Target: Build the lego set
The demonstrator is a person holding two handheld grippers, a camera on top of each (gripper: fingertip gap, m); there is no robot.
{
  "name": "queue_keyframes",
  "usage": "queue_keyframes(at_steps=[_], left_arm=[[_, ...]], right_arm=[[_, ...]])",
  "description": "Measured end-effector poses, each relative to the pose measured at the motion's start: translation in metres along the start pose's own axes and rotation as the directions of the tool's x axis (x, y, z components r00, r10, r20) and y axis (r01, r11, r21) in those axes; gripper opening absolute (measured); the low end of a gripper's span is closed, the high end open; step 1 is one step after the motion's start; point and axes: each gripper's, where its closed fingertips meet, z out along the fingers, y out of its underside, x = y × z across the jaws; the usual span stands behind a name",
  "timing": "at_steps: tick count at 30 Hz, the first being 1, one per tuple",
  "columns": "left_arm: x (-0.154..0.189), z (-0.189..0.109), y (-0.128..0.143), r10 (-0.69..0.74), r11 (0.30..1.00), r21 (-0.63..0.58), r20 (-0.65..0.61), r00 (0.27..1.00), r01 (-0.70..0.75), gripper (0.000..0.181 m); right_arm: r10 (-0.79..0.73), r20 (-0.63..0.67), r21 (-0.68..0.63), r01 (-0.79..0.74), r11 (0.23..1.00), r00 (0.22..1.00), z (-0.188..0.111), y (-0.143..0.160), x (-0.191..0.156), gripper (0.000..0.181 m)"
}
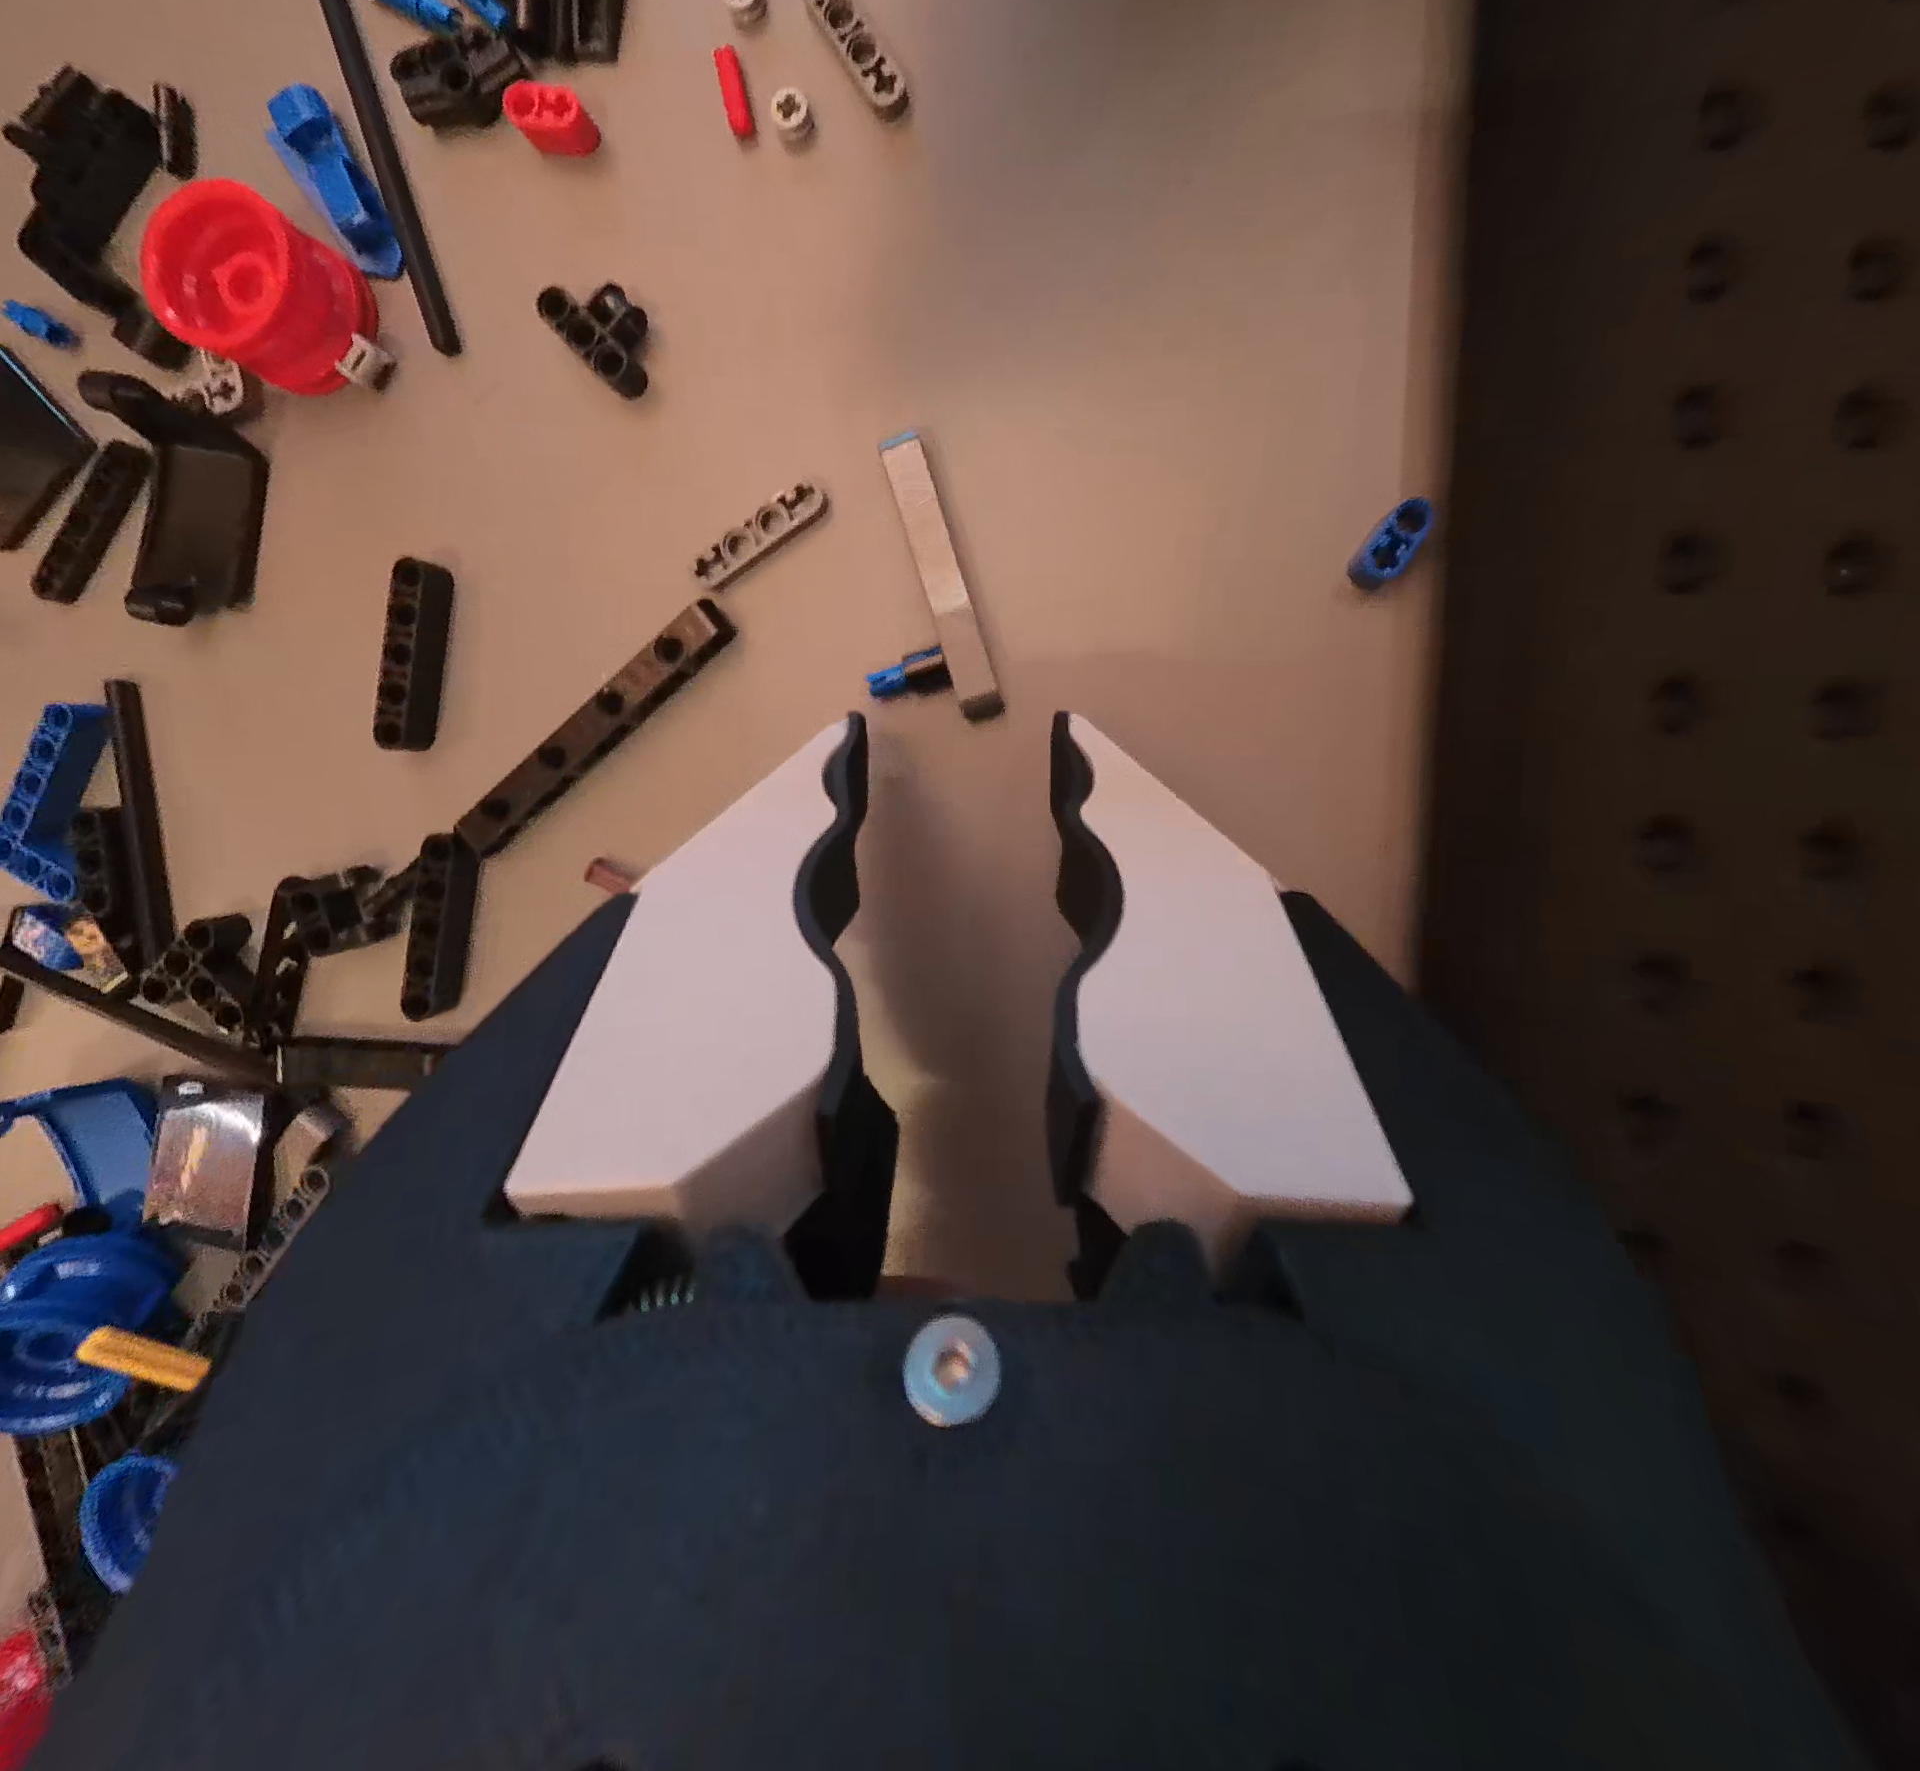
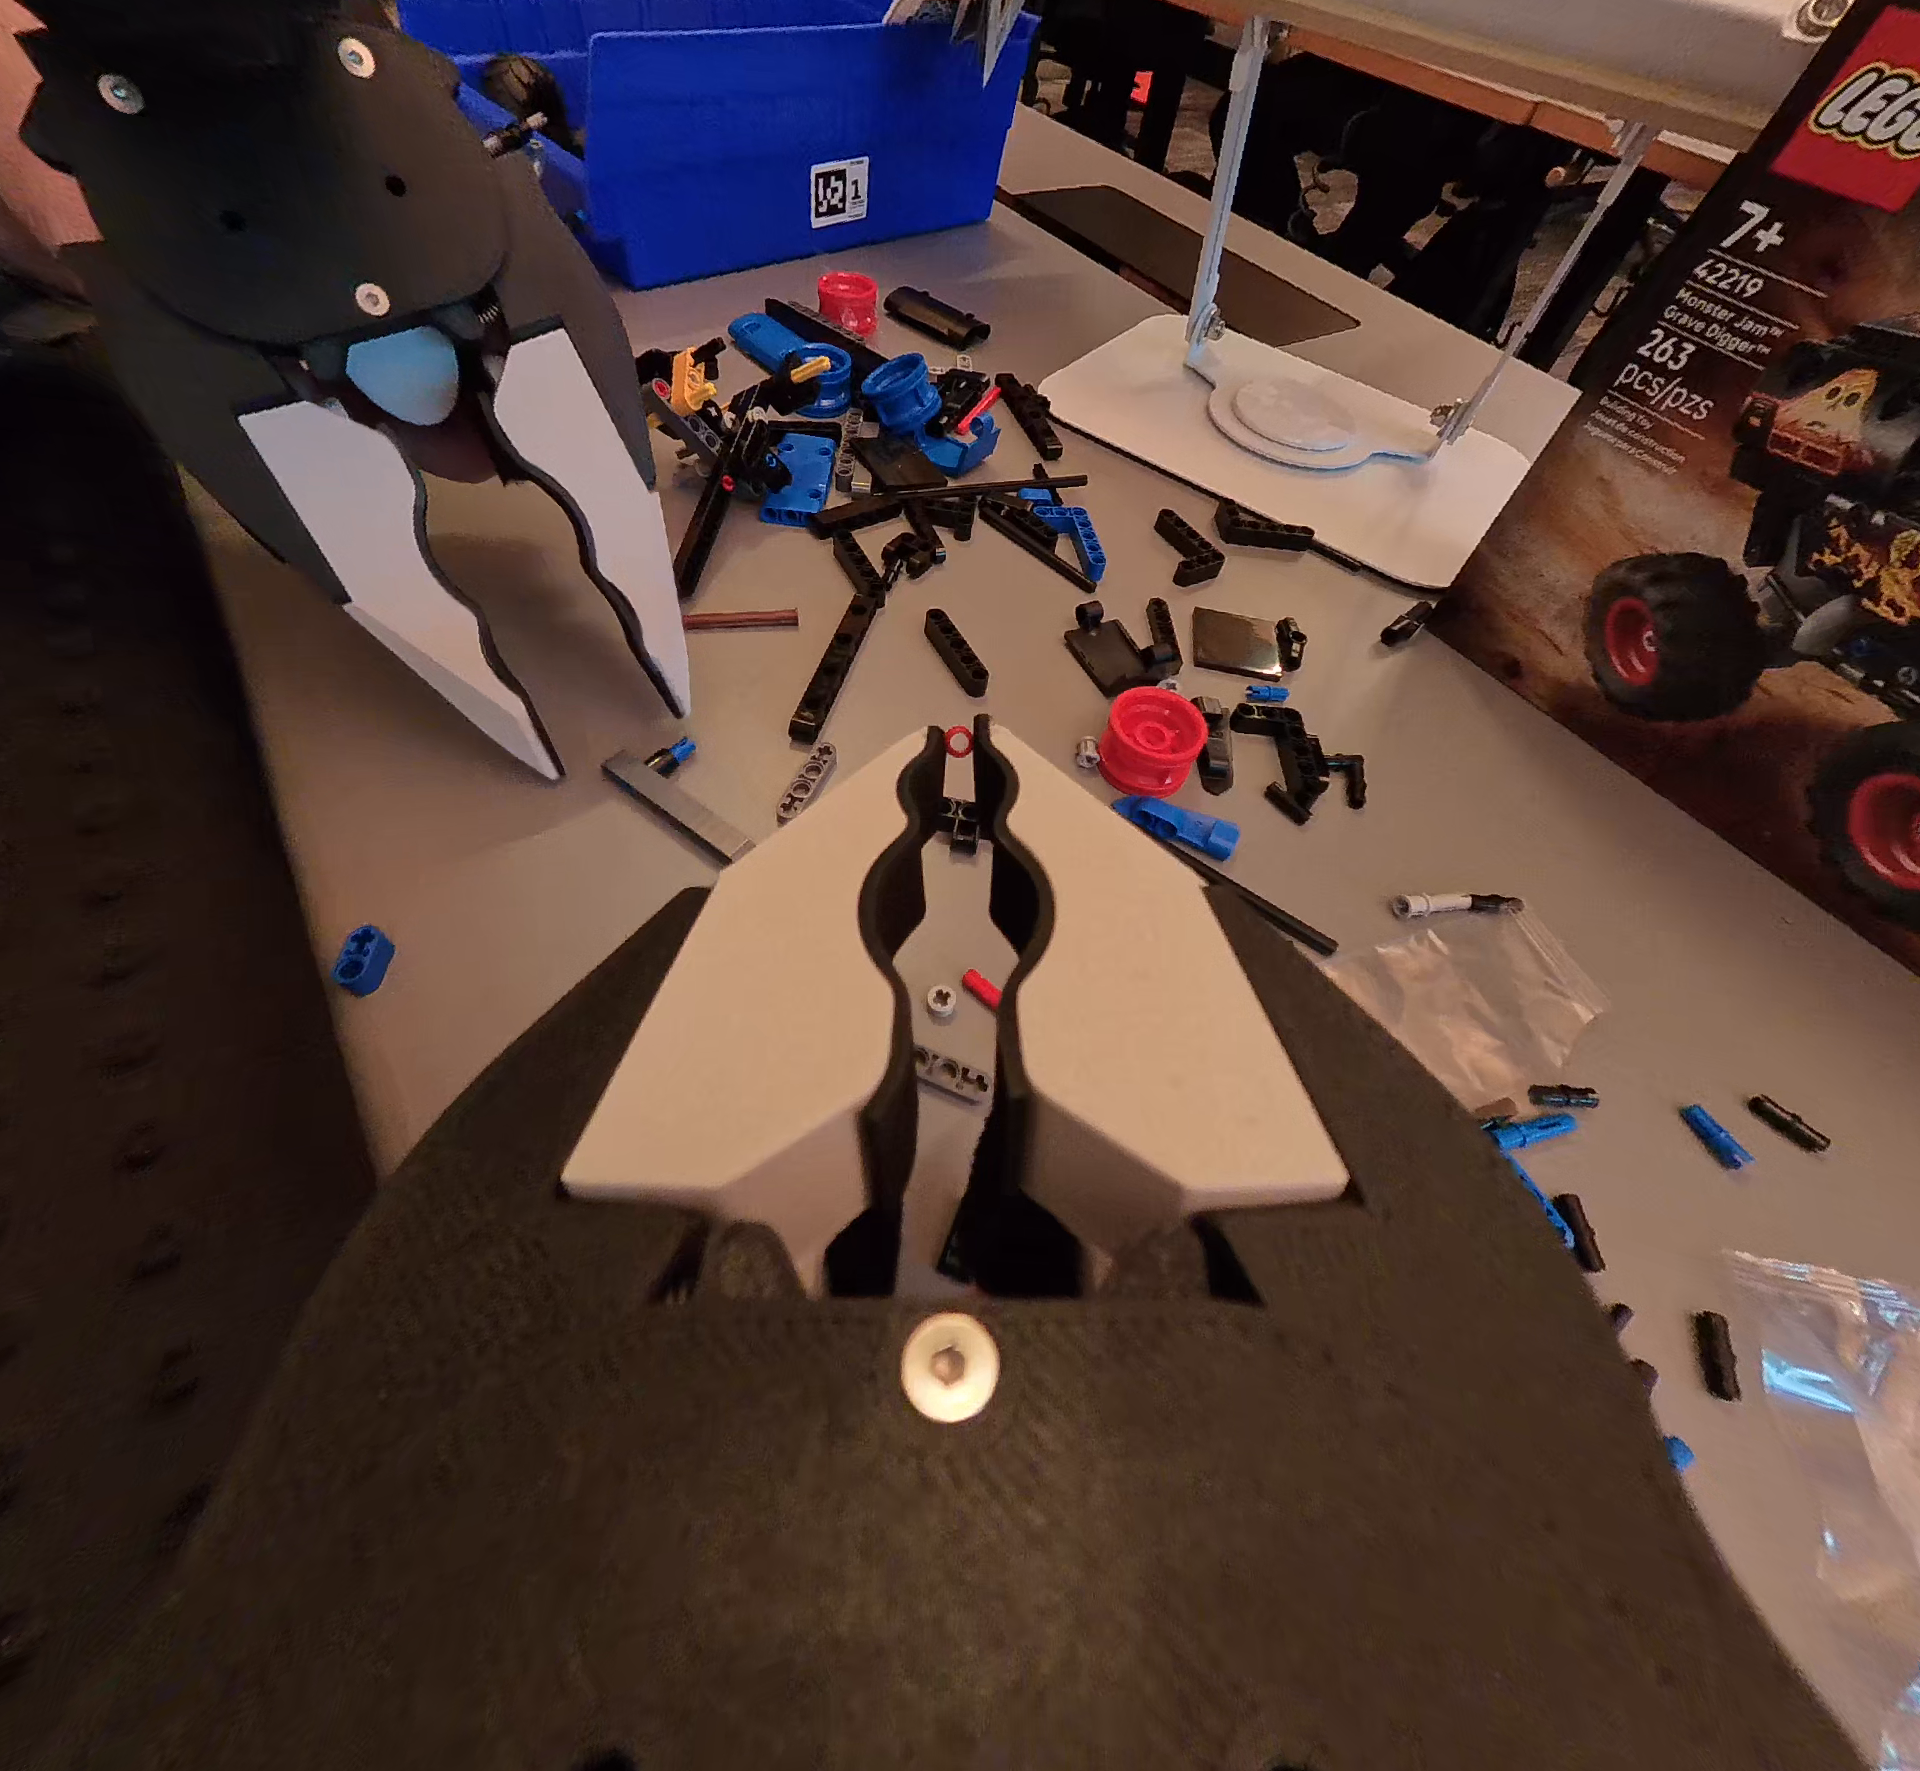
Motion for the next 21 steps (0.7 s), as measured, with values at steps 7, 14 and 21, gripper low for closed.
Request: queue_keyframes(at_steps=[7,14,21], left_arm=[[0.021,-0.003,0.006,-0.053,0.998,-0.016,-0.065,0.996,0.052,0.033],[0.022,-0.011,0.018,-0.092,0.996,-0.018,-0.068,0.993,0.091,0.032],[0.032,-0.01,0.014,-0.071,0.997,-0.003,-0.087,0.994,0.071,0.027]], right_arm=[[-0.004,-0.001,0.006,0.004,1.0,1.0,-0.001,-0.001,0.0,0.002],[-0.007,0.0,0.007,0.007,1.0,1.0,-0.001,-0.002,-0.001,0.002],[-0.007,0.0,0.005,0.007,1.0,1.0,-0.001,-0.002,-0.001,0.002]])
